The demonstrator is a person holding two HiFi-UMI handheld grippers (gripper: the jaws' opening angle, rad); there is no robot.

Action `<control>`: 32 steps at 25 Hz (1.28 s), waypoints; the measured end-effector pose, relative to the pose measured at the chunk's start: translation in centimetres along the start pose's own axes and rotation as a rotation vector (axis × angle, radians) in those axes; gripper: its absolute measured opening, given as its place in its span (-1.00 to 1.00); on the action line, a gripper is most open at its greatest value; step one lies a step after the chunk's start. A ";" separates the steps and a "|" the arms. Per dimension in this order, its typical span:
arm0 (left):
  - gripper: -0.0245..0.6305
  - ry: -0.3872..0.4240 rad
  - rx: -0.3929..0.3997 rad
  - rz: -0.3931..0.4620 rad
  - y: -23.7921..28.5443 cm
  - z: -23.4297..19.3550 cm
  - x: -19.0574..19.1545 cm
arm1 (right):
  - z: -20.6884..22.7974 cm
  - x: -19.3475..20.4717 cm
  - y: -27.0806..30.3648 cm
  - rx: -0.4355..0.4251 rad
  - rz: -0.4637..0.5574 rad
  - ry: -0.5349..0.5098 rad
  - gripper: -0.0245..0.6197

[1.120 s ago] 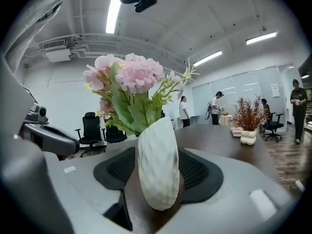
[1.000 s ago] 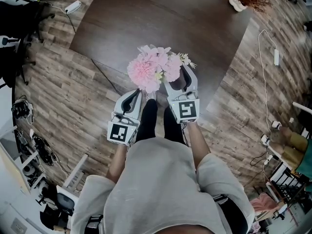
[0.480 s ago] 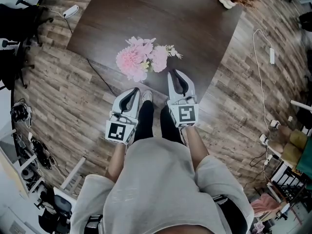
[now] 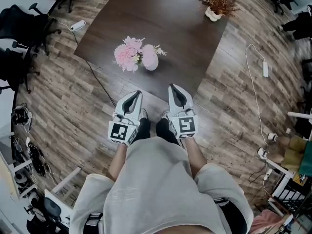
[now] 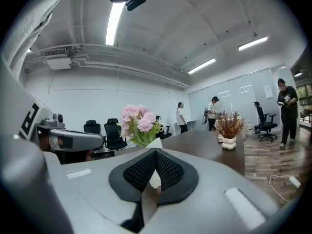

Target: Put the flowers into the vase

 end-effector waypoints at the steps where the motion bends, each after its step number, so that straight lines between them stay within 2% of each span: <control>1: -0.89 0.003 0.008 0.008 -0.1 0.4 -0.4 | -0.1 -0.5 -0.8 0.005 0.011 0.008 -0.93; 11: -0.89 0.016 0.047 0.065 -5.1 1.6 -1.8 | -5.3 -2.1 -5.9 -0.022 0.056 0.018 -0.93; 17: -0.89 0.018 0.058 0.080 -11.7 0.8 -1.0 | -10.7 -1.6 -9.1 0.022 0.065 0.028 -0.93; 23: -0.89 0.016 0.104 0.078 -16.9 1.8 0.0 | -15.7 -0.3 -13.2 0.059 0.058 0.039 -0.93; 32: -0.89 0.020 0.155 0.089 -19.7 3.2 0.3 | -18.0 0.5 -17.1 0.115 0.060 0.028 -0.93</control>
Point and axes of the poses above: the fingertips, and each gripper's own axes: y forward along the fingers, z to its right, x out of its underside, the point moved 9 cm from there along -y, backward along the fingers, and after that the axes turned 2 degrees about -x, right-handed, at the moved point
